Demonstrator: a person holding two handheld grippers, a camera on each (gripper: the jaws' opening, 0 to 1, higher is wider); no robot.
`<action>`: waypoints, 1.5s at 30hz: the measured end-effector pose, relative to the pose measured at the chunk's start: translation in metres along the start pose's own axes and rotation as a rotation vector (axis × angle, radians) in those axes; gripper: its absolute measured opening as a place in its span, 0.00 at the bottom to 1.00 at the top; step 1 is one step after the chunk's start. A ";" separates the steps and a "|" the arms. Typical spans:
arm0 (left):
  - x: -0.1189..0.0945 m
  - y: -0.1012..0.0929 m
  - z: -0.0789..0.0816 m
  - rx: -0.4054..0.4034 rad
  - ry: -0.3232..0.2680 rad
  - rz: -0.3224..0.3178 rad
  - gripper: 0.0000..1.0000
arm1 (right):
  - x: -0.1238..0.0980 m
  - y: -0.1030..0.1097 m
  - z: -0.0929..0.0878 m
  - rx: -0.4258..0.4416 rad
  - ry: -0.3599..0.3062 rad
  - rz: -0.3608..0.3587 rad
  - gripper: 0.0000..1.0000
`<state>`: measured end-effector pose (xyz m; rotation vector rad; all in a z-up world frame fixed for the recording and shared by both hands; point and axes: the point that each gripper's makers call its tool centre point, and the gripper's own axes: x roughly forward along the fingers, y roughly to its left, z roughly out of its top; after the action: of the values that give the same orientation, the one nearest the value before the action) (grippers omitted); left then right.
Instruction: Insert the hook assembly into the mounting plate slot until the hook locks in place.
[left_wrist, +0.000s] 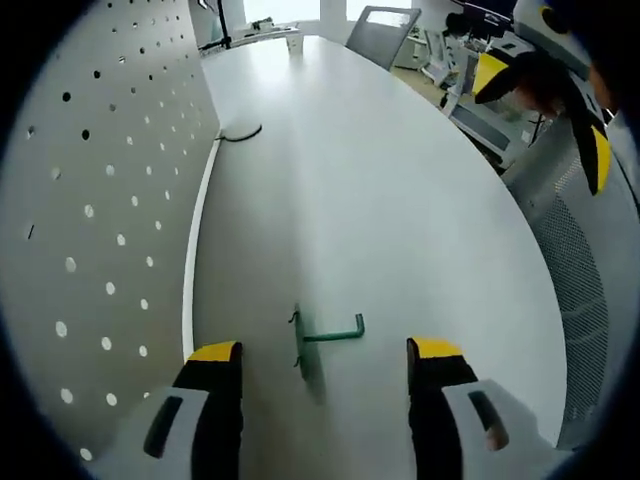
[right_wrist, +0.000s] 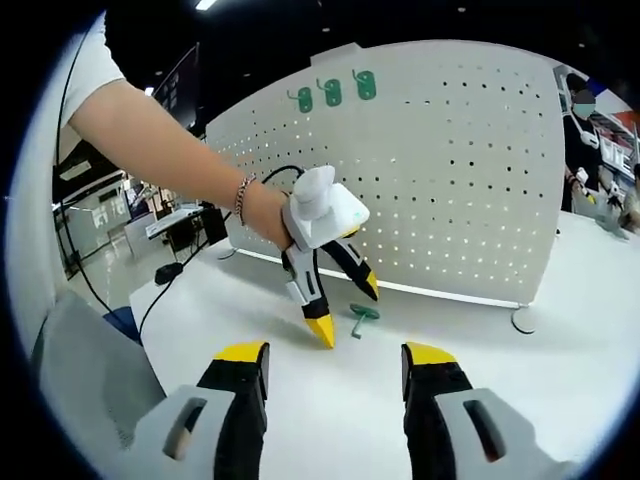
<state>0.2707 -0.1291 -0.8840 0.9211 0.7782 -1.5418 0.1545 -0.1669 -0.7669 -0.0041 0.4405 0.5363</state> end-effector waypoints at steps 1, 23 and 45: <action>0.000 0.000 0.000 -0.002 -0.004 0.000 0.69 | 0.000 0.000 0.000 0.002 0.000 0.000 0.51; -0.005 0.011 -0.004 -0.050 -0.047 0.043 0.30 | -0.001 -0.003 0.001 0.010 -0.007 -0.007 0.48; -0.007 0.018 -0.006 -0.029 -0.037 0.102 0.03 | -0.002 -0.005 0.003 0.011 -0.017 -0.017 0.47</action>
<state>0.2899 -0.1236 -0.8807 0.8956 0.7144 -1.4510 0.1564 -0.1723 -0.7641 0.0071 0.4267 0.5166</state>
